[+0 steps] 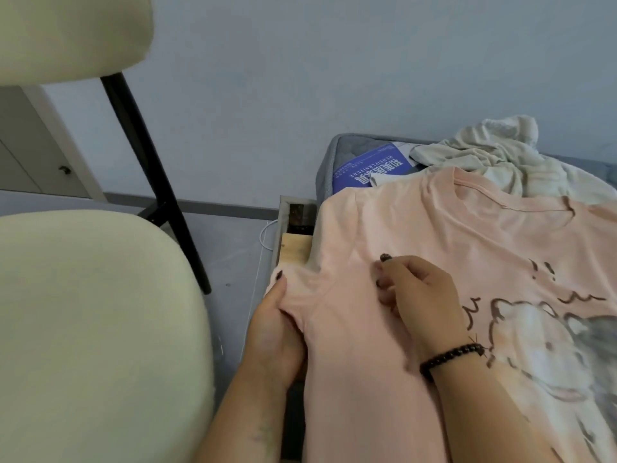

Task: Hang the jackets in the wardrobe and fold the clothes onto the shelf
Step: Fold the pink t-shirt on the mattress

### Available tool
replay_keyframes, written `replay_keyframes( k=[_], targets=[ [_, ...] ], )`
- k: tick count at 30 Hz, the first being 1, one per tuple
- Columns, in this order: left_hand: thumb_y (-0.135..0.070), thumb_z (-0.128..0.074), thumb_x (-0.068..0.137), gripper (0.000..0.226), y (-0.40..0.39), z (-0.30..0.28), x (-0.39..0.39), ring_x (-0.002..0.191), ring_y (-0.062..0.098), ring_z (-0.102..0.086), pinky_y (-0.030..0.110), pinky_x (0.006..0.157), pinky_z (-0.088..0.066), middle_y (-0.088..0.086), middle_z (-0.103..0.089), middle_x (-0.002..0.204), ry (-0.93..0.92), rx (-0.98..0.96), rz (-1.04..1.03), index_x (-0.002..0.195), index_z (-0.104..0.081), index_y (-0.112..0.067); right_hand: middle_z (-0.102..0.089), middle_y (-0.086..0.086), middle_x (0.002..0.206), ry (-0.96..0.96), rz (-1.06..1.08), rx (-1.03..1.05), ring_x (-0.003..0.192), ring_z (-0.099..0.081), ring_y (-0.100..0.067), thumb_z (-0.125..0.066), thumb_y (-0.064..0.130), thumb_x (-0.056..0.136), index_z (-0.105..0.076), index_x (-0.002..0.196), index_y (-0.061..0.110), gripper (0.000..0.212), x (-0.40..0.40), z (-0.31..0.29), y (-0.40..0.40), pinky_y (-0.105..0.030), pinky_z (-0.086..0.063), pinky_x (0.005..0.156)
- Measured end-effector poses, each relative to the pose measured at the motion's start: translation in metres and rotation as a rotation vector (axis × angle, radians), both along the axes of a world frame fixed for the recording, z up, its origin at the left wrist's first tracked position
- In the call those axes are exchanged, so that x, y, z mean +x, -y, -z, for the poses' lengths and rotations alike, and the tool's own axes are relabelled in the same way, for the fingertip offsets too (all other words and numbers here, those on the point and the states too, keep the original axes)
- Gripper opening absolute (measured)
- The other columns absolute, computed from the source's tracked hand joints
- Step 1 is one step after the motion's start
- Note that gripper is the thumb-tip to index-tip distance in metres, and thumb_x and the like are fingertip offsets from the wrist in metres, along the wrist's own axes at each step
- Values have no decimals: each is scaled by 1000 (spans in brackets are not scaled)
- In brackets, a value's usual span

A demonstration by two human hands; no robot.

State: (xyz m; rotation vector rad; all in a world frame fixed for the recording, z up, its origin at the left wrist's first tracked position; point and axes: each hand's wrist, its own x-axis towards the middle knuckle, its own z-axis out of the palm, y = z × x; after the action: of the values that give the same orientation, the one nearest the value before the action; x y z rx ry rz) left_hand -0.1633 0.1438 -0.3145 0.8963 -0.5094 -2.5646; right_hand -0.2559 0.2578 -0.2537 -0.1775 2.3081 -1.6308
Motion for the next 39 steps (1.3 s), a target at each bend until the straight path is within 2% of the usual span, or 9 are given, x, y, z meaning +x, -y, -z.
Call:
replay_keyframes(
  k=[5, 8, 11, 16, 21, 24, 26, 32, 39],
  targets=[
    [-24, -45, 99, 27, 1, -7, -5, 110, 29, -64, 47, 97, -47, 12, -68, 116, -79, -198, -176, 115, -67, -20, -74, -8, 88, 291, 74, -354, 83, -72, -16, -53, 16, 94, -70, 90, 6, 20, -7, -7, -1, -23, -56, 72],
    [-19, -54, 92, 22, -12, -42, -11, 100, 8, -61, 28, 88, -49, -12, -66, 104, -77, -815, -94, 105, -70, -27, -73, -13, 96, 439, 106, -538, 87, -72, -20, -49, 25, 96, -67, 95, 2, 29, -12, -10, -4, -30, -54, 78],
    [-13, -53, 82, 52, -29, -50, -13, 126, -9, -44, 35, 114, -32, -30, -60, 120, -28, -1384, 316, 122, -62, -45, -65, -19, 118, 584, 134, -835, 101, -67, -28, -44, 30, 96, -59, 121, -1, 43, -16, -15, -12, -43, -49, 95],
    [-45, -48, 82, 44, -27, -47, -5, 134, -15, -28, 45, 121, -13, -33, -48, 135, 89, -1501, 404, 125, -53, -54, -65, -20, 119, 663, 49, -1028, 112, -62, -34, -38, 46, 96, -61, 123, 1, 58, -21, -16, -23, -49, -46, 100],
    [-34, -47, 94, 37, -33, -48, -10, 130, -21, -27, 28, 119, -22, -39, -41, 131, 348, -1684, 334, 129, -53, -45, -70, -21, 104, 503, 113, -725, 94, -69, -32, -51, 5, 93, -67, 99, 2, 17, -24, -9, -21, -49, -52, 91],
    [-49, -20, 85, 63, -45, -48, -14, 132, -25, 0, 21, 119, 2, -40, -17, 141, 496, -1916, 485, 146, -33, -38, -73, -12, 92, 322, 166, -488, 91, -68, -34, -51, 6, 84, -72, 85, 18, 24, -28, -6, -22, -57, -50, 91],
    [-52, -2, 80, 74, -49, -48, -19, 136, -16, 12, 25, 114, 13, -30, -5, 154, 610, -2051, 601, 151, -17, -38, -74, -4, 87, 233, 214, -446, 83, -67, -25, -49, 1, 83, -71, 83, 24, 32, -31, -9, -26, -47, -55, 85],
    [-32, -28, 99, 59, -65, -78, -37, 147, 10, 14, 56, 114, 13, -8, 8, 161, 818, -2098, 798, 152, -3, -34, -61, 1, 126, 157, 284, -441, 114, -59, -15, -48, -7, 88, -52, 130, 16, 48, -33, -25, -42, -41, -47, 102],
    [-37, -13, 97, 56, -149, -76, -67, 148, 9, 4, 49, 120, -7, -8, -2, 162, 456, -2130, 731, 153, -13, -30, -64, 6, 108, -259, 205, -56, 87, -59, 0, -52, -3, 89, -61, 108, 27, 37, -36, -62, -173, -1, -43, 62]
  ],
)
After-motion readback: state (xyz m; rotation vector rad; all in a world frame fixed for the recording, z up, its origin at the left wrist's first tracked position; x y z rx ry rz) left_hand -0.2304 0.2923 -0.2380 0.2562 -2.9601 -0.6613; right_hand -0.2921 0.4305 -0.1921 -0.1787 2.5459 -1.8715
